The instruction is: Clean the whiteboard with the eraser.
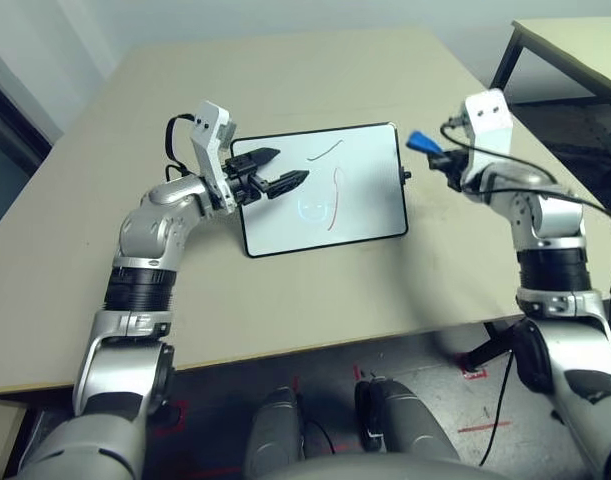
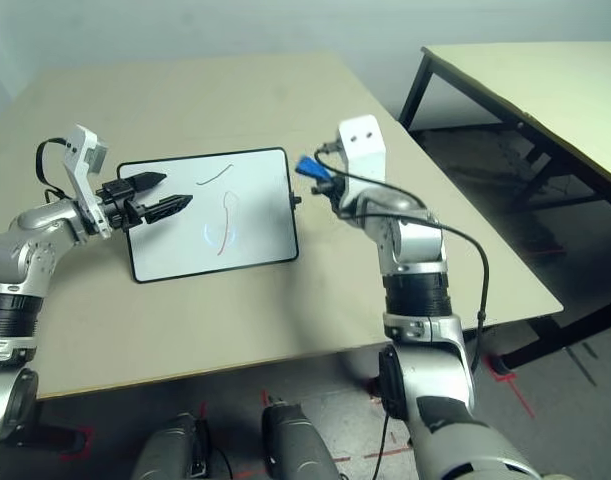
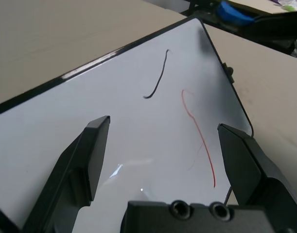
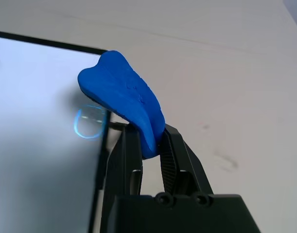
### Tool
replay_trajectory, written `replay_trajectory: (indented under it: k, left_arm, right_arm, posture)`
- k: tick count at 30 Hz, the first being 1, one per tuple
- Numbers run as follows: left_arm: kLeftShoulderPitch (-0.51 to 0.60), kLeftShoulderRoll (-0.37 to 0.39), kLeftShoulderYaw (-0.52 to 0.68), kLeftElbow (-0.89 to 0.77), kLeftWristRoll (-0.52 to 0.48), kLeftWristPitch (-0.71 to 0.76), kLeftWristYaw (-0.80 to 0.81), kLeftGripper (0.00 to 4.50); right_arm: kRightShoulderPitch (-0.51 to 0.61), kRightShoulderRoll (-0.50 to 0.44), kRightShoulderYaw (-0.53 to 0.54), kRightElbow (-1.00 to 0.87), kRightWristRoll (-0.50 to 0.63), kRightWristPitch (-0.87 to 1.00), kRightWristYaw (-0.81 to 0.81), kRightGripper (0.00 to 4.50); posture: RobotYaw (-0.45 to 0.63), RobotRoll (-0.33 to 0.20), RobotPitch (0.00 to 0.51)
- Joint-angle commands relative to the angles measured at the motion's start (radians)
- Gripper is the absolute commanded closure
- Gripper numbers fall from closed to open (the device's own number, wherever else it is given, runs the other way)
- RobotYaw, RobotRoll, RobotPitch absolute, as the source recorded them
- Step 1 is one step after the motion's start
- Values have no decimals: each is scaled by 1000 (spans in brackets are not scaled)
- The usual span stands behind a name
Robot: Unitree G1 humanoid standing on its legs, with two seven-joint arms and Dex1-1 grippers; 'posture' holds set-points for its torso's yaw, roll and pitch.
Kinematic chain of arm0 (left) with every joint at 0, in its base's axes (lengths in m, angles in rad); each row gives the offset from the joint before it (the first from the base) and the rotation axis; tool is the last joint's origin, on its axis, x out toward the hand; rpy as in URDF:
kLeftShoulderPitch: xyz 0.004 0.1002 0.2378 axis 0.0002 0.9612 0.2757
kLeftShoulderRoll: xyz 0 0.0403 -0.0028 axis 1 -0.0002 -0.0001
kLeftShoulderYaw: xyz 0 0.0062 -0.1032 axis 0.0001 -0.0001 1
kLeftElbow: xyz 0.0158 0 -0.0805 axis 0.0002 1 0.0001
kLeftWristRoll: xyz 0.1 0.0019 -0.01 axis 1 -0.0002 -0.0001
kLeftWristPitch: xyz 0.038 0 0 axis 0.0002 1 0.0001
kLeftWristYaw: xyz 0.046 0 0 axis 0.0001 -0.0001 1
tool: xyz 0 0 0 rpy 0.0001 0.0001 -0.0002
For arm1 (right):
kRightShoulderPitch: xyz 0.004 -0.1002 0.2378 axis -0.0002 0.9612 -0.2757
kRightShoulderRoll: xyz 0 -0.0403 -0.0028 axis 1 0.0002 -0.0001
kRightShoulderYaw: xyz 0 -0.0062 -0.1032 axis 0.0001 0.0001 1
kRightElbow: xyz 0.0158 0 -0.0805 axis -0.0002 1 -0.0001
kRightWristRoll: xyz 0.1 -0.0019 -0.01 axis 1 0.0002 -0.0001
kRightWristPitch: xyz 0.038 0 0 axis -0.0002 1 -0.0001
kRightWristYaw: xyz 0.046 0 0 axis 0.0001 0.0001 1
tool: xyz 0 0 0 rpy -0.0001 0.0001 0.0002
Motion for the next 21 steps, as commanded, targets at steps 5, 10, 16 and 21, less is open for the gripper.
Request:
replay_trajectory:
  k: [5, 10, 16, 21]
  left_arm:
    - [8, 18, 12, -28, -1, 24, 6, 0]
    - [11, 17, 9, -58, -7, 43, 12, 0]
    - [24, 19, 12, -102, -18, 68, 25, 0]
    - [41, 24, 19, -135, -24, 86, 34, 0]
  right_arm:
    - [-24, 37, 130, -98, 37, 79, 84, 3985]
    - [-35, 56, 180, -21, -4, 22, 84, 3986]
    - [-24, 37, 297, 64, -106, -49, 89, 3986]
    - [9, 7, 399, 30, -157, -3, 126, 3988]
  posture:
    - [-83, 0, 97]
    - [-69, 0, 96]
    - [-48, 0, 97]
    - [-41, 0, 99]
